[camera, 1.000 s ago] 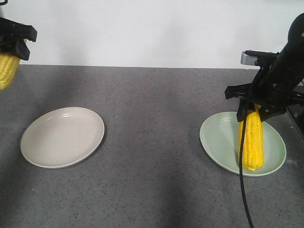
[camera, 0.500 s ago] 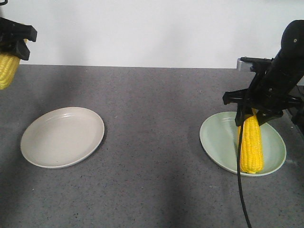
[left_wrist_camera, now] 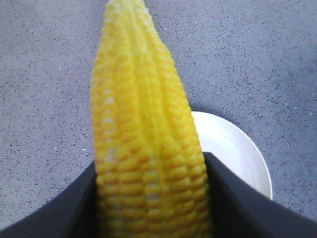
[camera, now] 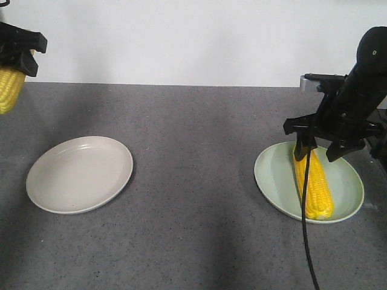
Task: Distribute corn equally
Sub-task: 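Lower the right gripper's corn cob onto the green plate, then open the right gripper and raise it away from the green plate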
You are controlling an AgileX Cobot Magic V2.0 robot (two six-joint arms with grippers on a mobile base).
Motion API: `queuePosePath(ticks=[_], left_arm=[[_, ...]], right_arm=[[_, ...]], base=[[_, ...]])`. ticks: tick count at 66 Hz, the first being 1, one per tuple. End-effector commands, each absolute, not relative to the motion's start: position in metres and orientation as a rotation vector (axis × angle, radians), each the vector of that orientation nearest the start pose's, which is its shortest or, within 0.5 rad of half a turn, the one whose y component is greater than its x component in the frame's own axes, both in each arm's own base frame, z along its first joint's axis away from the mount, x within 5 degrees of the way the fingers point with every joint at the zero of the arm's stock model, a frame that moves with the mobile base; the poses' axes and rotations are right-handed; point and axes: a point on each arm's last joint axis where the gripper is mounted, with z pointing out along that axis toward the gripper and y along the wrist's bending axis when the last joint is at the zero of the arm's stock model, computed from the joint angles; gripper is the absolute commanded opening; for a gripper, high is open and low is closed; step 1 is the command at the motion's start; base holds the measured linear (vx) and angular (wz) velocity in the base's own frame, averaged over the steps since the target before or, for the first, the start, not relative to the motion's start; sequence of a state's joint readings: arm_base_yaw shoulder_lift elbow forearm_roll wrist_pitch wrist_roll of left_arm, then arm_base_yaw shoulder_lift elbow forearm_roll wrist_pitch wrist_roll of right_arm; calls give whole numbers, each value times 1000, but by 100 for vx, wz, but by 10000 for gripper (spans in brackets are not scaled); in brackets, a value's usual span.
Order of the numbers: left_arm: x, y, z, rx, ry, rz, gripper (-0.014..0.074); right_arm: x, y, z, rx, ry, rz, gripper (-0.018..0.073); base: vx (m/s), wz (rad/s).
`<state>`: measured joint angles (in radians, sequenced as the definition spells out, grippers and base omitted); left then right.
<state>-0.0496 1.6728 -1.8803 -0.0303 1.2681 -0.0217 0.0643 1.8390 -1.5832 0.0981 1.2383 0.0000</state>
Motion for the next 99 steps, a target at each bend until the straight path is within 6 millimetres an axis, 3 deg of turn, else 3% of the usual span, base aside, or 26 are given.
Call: queuePosePath(ticks=[1,16,31,46,58,76,84,99], left_arm=[[337,-20,444,37,2445,-81,165],[337,-20,444,37,2445,-81,165],[337,-20,444,37,2445,-81,165],[337,-20,444,37,2445,-81,165],[337,-20,444,37,2445,-81,165],[337,-20,444,37,2445,-81,165],[337,-20,444,37,2445,-81,165],[337,-20,444,37,2445,-81,165]], right_arm=[[369,32,296,-87,2955,149,478],[364,28,308,-111,2916,84,477],[345,16,354,-108,2716,-77,439],[311,13,413,-72,2444,-68,260],[280,12,451,-66,2267,-52,-9],[242,9,487,-73,2075,-56,-9],[227,10,484,-119,2037,-68,-8],[190,8,427,-110,1945,-55,-8]], base=[[0,0],[0,0],[0,0],[0,0],[0,0],[0,0],[0,0],[0,0]])
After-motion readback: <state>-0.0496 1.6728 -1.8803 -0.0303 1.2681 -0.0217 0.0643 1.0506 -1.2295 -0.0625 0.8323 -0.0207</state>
